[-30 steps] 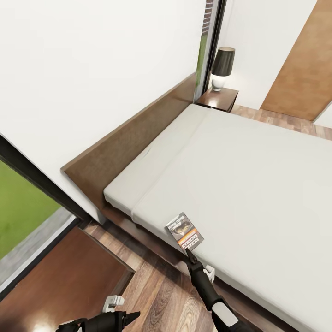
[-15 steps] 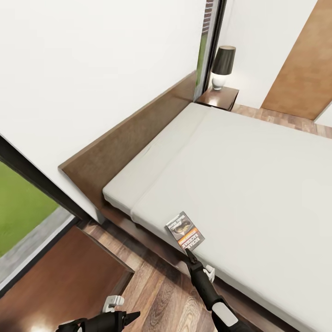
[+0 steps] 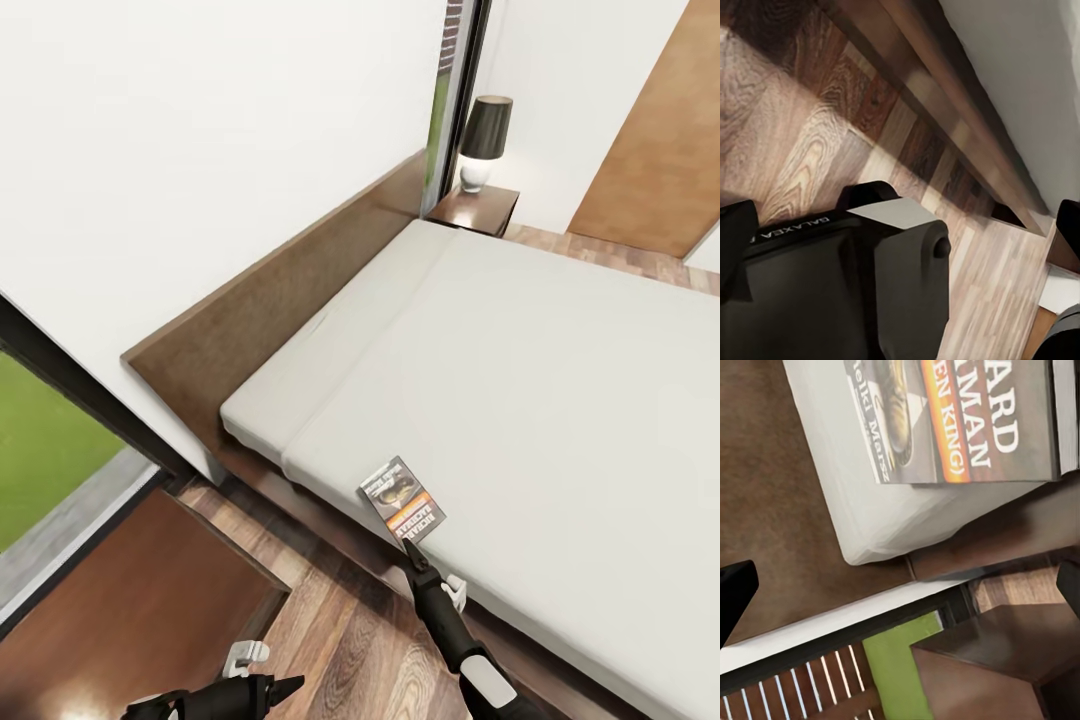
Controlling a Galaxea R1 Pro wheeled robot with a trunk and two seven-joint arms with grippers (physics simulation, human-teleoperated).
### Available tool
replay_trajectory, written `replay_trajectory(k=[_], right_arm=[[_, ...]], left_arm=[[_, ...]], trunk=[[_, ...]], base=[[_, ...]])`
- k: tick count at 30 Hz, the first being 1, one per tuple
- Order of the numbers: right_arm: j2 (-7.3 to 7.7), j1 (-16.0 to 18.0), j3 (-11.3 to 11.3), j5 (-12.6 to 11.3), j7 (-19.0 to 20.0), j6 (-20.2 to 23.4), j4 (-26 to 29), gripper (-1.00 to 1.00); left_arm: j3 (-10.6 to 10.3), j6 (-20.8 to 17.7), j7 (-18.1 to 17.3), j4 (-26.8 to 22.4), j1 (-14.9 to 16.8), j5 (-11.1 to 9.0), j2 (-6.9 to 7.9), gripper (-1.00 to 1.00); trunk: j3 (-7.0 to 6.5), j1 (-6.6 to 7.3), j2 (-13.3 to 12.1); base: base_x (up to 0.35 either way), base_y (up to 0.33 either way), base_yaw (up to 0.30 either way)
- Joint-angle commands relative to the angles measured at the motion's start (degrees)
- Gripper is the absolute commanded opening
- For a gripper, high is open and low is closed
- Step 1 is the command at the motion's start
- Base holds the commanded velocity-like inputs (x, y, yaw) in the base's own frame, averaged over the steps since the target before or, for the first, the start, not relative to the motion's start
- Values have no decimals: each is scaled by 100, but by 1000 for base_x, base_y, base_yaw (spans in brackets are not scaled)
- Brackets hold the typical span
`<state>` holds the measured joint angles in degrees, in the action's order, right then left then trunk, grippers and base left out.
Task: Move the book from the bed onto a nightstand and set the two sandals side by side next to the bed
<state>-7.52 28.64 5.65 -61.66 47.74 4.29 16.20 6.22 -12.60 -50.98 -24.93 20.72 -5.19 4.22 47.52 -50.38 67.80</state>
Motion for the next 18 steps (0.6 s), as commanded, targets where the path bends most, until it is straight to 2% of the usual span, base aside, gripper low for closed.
replay_trajectory(k=[1,18], right_arm=[[-5,3,41,-4,25,45,-3,100],[6,4,41,-7,34,38,4,100]], left_arm=[[11,-62,-20,-1,2,-35,0,100],[11,-67,-26,-1,2,-35,0,100]], trunk=[[22,-23,44],[327,-396,726]], base=[[0,0,0],[0,0,0]])
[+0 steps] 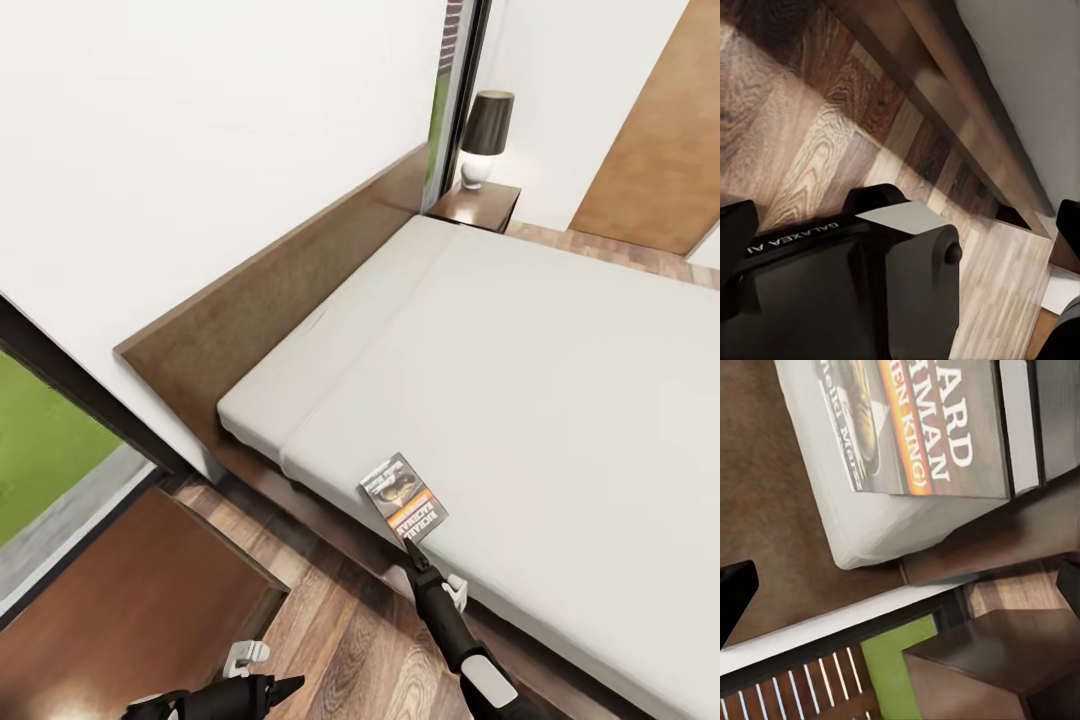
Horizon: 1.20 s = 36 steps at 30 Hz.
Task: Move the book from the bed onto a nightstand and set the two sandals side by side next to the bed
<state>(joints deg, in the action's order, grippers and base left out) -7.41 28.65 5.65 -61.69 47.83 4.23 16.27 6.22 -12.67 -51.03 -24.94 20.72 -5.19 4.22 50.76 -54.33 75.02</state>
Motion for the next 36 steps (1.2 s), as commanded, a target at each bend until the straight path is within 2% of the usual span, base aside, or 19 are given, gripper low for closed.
replay_trajectory(k=[1,7,23,30,33,36], right_arm=[[-2,2,41,-6,28,39,-3,100],[2,5,44,-9,33,-22,5,100],[10,2,53,-27,34,-28,8,100],[11,3,58,-27,34,-28,8,100],[11,3,59,-27,34,-28,8,100],[11,4,59,-27,34,-28,8,100]], left_arm=[[11,-60,-21,-1,2,-35,0,100],[11,-60,-25,-1,2,-35,0,100],[16,-60,-29,3,2,-35,8,100],[18,-60,-29,0,2,-35,6,100],[17,-60,-29,1,2,-35,7,100],[16,-60,-29,0,2,-35,8,100]], trunk=[[22,-22,44],[130,-154,284],[130,-154,284],[255,-308,565],[255,-308,565],[309,-374,685]], base=[[0,0,0],[0,0,0],[0,0,0],[0,0,0],[0,0,0],[0,0,0]])
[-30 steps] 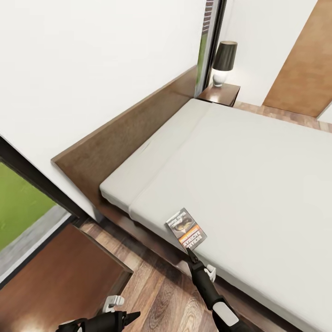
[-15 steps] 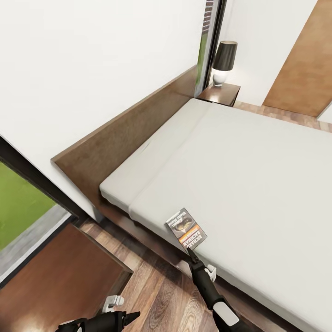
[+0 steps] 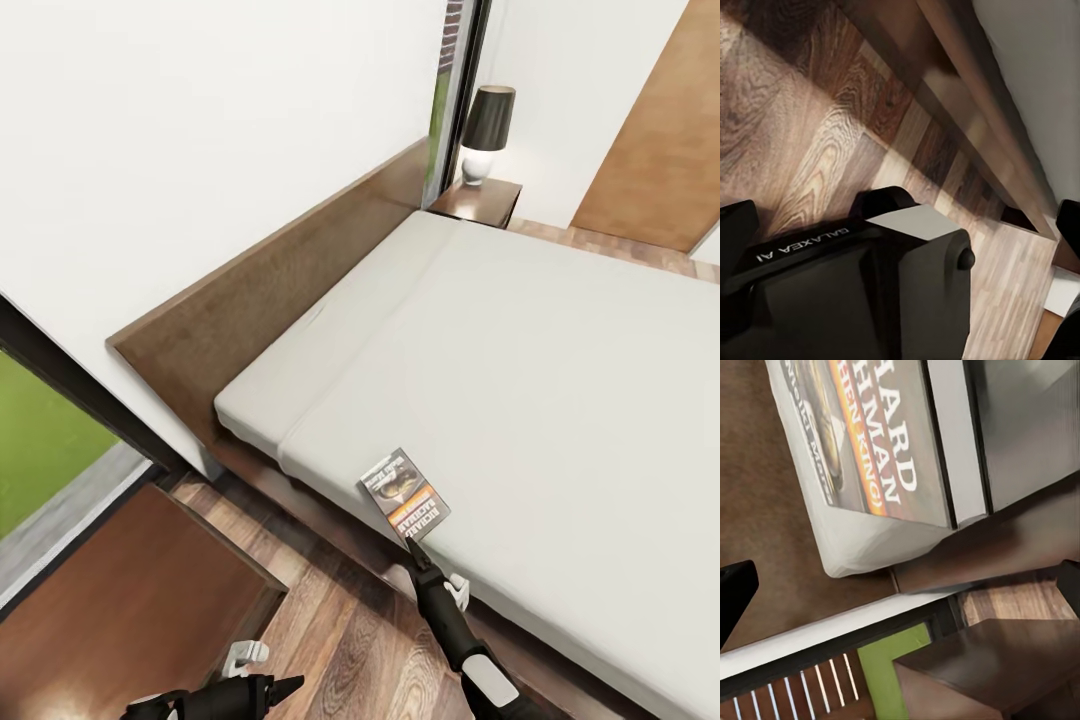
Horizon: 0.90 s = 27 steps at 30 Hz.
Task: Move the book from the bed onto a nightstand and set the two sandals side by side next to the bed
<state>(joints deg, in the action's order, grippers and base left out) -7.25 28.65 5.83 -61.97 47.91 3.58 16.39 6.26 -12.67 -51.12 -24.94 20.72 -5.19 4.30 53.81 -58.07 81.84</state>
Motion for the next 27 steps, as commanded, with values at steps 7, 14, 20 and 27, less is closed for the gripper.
replay_trajectory(k=[7,14,20,27], right_arm=[[-5,1,41,0,25,38,-4,100],[-5,2,41,0,25,38,-2,100],[-5,2,41,0,25,38,-4,100],[-5,2,41,0,25,38,-4,100]], left_arm=[[12,-60,-20,2,2,-35,-1,100],[13,-62,-18,5,2,-35,0,100],[13,-66,-20,2,2,-35,0,100],[17,-68,-14,5,2,-39,0,100]], trunk=[[129,-154,284],[201,-242,444],[291,-352,645],[291,-352,645]], base=[[0,0,0],[0,0,0],[0,0,0],[0,0,0]])
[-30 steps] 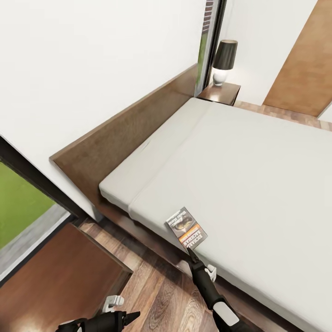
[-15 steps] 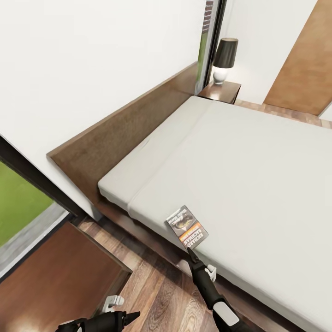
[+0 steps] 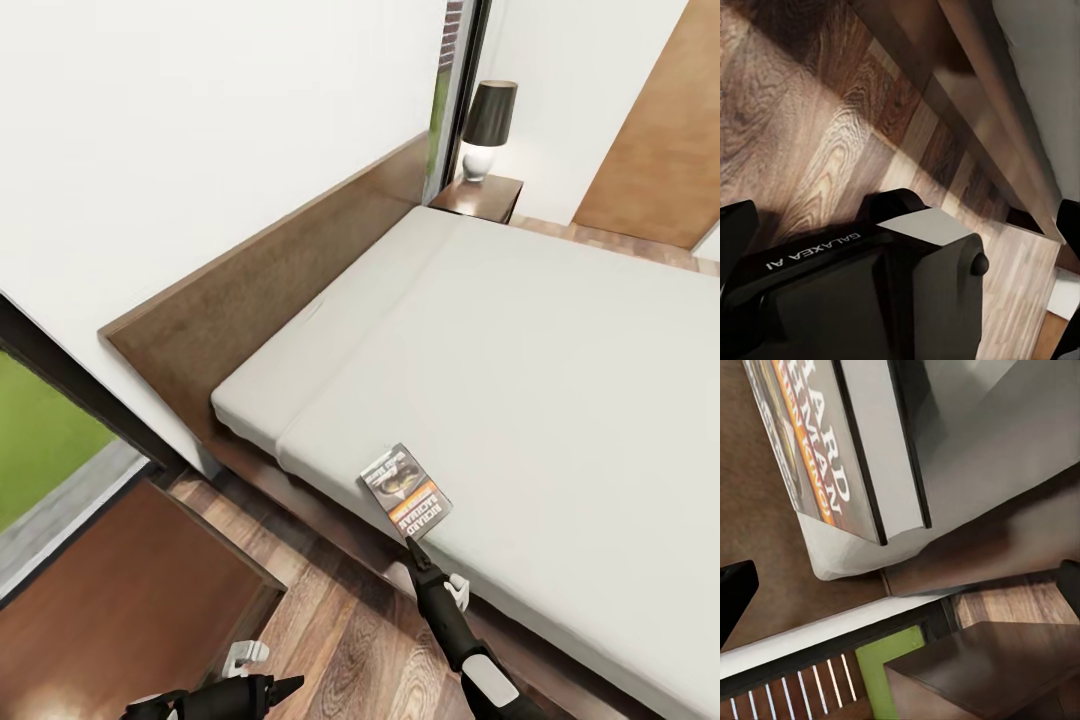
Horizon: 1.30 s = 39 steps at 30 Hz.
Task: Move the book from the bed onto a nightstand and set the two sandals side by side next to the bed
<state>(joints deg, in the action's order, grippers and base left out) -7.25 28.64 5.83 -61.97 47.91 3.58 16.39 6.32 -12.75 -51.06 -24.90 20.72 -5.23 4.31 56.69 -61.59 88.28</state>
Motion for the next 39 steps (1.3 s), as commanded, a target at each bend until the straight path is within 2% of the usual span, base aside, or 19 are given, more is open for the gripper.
replay_trajectory(k=[1,24,39], right_arm=[[-5,2,41,1,25,38,-4,100],[-5,6,41,1,25,38,-2,100],[-5,4,41,1,25,38,1,100]], left_arm=[[14,-62,-24,0,2,-37,0,100],[8,-53,3,2,2,-35,0,100],[1,-52,8,3,2,-31,0,100]], trunk=[[3,0,2],[3,0,2],[3,0,2]], base=[[30,0,0],[77,0,0],[8,0,0]])
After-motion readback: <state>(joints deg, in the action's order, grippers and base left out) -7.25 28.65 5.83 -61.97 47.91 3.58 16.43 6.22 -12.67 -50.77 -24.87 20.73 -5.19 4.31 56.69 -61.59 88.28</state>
